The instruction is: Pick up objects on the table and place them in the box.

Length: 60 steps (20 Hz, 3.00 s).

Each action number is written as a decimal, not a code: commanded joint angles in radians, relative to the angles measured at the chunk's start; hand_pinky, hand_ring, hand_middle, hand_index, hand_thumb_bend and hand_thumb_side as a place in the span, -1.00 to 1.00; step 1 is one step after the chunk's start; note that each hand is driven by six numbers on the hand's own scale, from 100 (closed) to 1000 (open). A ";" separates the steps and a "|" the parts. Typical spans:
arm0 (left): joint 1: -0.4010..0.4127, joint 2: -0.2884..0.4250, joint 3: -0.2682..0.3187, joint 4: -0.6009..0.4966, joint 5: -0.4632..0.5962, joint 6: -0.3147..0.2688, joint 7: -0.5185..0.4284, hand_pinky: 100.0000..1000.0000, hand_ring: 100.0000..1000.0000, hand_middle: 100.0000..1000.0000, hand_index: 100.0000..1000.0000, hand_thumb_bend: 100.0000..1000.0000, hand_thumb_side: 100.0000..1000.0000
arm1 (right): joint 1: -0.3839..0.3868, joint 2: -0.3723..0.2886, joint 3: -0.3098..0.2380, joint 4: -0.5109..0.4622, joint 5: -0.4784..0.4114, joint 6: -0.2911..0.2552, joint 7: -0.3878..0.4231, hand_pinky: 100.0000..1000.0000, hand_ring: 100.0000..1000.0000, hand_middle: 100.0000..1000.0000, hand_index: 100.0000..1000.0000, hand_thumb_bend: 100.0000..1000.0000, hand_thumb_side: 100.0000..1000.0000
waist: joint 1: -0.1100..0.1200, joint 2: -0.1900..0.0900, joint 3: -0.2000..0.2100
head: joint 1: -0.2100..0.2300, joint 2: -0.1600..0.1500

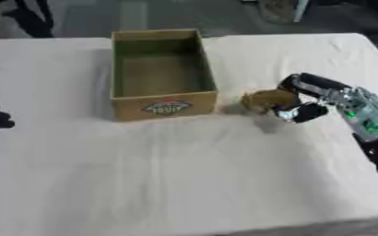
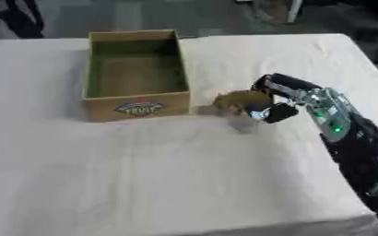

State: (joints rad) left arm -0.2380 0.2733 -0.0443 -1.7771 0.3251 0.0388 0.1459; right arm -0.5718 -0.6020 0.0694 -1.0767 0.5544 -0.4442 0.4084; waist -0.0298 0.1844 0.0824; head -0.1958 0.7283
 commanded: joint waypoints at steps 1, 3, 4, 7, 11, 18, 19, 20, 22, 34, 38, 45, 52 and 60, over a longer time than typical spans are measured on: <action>-0.008 0.022 0.005 -0.012 0.003 -0.002 -0.003 -0.02 -0.07 -0.11 0.12 -0.37 -0.21 | -0.031 -0.030 -0.011 -0.037 -0.019 -0.002 -0.013 -0.28 -0.18 -0.20 0.05 -1.00 -0.54 | 0.002 -0.020 -0.001 | 0.001 0.003; -0.008 0.022 0.005 -0.012 0.003 -0.002 -0.003 -0.02 -0.07 -0.10 0.12 -0.37 -0.21 | -0.046 -0.032 -0.014 -0.053 -0.035 -0.003 -0.016 -0.29 -0.18 -0.20 0.05 -1.00 -0.55 | 0.002 -0.021 -0.002 | 0.001 0.003; -0.008 0.022 0.005 -0.012 0.003 -0.002 -0.003 -0.02 -0.07 -0.11 0.12 -0.37 -0.21 | -0.054 -0.033 -0.015 -0.059 -0.044 -0.003 -0.017 -0.29 -0.18 -0.20 0.05 -1.00 -0.56 | 0.003 -0.021 -0.002 | 0.001 0.003; -0.007 0.022 0.004 -0.012 0.003 -0.002 -0.004 -0.02 -0.07 -0.11 0.12 -0.37 -0.21 | -0.085 -0.035 -0.016 -0.072 -0.066 0.000 -0.016 -0.29 -0.18 -0.20 0.05 -1.00 -0.56 | 0.004 -0.024 -0.002 | 0.000 0.003; -0.005 0.023 0.004 -0.012 0.003 -0.001 -0.004 -0.02 -0.07 -0.11 0.12 -0.37 -0.21 | -0.137 -0.027 -0.014 -0.074 -0.076 0.000 -0.014 -0.28 -0.18 -0.20 0.05 -1.00 -0.57 | 0.004 -0.028 0.001 | -0.001 0.003; -0.003 0.020 -0.002 -0.010 0.004 0.001 -0.009 -0.02 -0.07 -0.11 0.12 -0.37 -0.21 | -0.258 0.034 0.005 -0.038 -0.066 -0.007 0.002 -0.29 -0.18 -0.20 0.05 -1.00 -0.57 | 0.008 -0.037 0.009 | -0.008 0.006; -0.003 0.019 -0.003 -0.010 0.005 0.002 -0.010 -0.02 -0.07 -0.11 0.12 -0.38 -0.21 | -0.274 0.050 0.006 -0.026 -0.063 -0.005 0.003 -0.29 -0.18 -0.20 0.05 -1.00 -0.57 | 0.009 -0.039 0.012 | -0.010 0.006; -0.002 0.018 -0.004 -0.009 0.006 0.003 -0.011 -0.02 -0.07 -0.11 0.12 -0.38 -0.21 | -0.289 0.063 0.008 -0.014 -0.061 -0.003 0.004 -0.29 -0.18 -0.20 0.05 -1.00 -0.57 | 0.010 -0.040 0.015 | -0.012 0.006; -0.002 0.016 -0.008 -0.009 0.007 0.004 -0.014 -0.02 -0.07 -0.11 0.12 -0.38 -0.21 | -0.316 0.091 0.014 0.014 -0.058 0.002 0.009 -0.30 -0.19 -0.21 0.05 -1.00 -0.58 | 0.014 -0.044 0.024 | -0.018 0.007; -0.009 0.003 -0.021 -0.010 0.014 0.010 -0.028 -0.02 -0.08 -0.11 0.12 -0.38 -0.21 | -0.433 0.246 0.008 0.213 0.029 0.028 -0.003 -0.31 -0.19 -0.22 0.04 -1.00 -0.59 | 0.030 -0.045 0.090 | -0.051 0.000; -0.013 -0.002 -0.026 -0.011 0.016 0.012 -0.031 -0.02 -0.08 -0.11 0.12 -0.37 -0.21 | -0.457 0.286 -0.004 0.286 0.088 0.038 -0.017 -0.30 -0.19 -0.22 0.04 -1.00 -0.57 | 0.035 -0.041 0.105 | -0.059 -0.001; -0.026 -0.010 -0.037 -0.012 0.021 0.017 -0.042 -0.02 -0.08 -0.11 0.12 -0.38 -0.21 | -0.469 0.327 -0.031 0.372 0.177 0.045 -0.060 -0.28 -0.17 -0.20 0.06 -1.00 -0.56 | 0.041 -0.031 0.141 | -0.082 -0.004; -0.031 -0.013 -0.040 -0.013 0.023 0.019 -0.045 -0.02 -0.08 -0.11 0.12 -0.38 -0.21 | -0.461 0.344 -0.046 0.431 0.261 0.080 -0.161 -0.29 -0.16 -0.19 0.07 -0.58 -0.65 | 0.044 -0.024 0.159 | -0.087 -0.004; -0.031 -0.014 -0.038 -0.014 0.022 0.019 -0.045 -0.02 -0.08 -0.11 0.12 -0.37 -0.21 | -0.458 0.351 -0.038 0.451 0.301 0.059 -0.124 0.04 0.18 0.16 0.43 -0.44 -0.71 | 0.046 -0.023 0.155 | -0.086 -0.001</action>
State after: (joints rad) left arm -0.2561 0.2536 -0.0850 -1.7768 0.3437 0.0591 0.1034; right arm -1.0139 -0.2442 0.0317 -0.6305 0.8487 -0.3802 0.2703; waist 0.0112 0.1738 0.2376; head -0.2803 0.7276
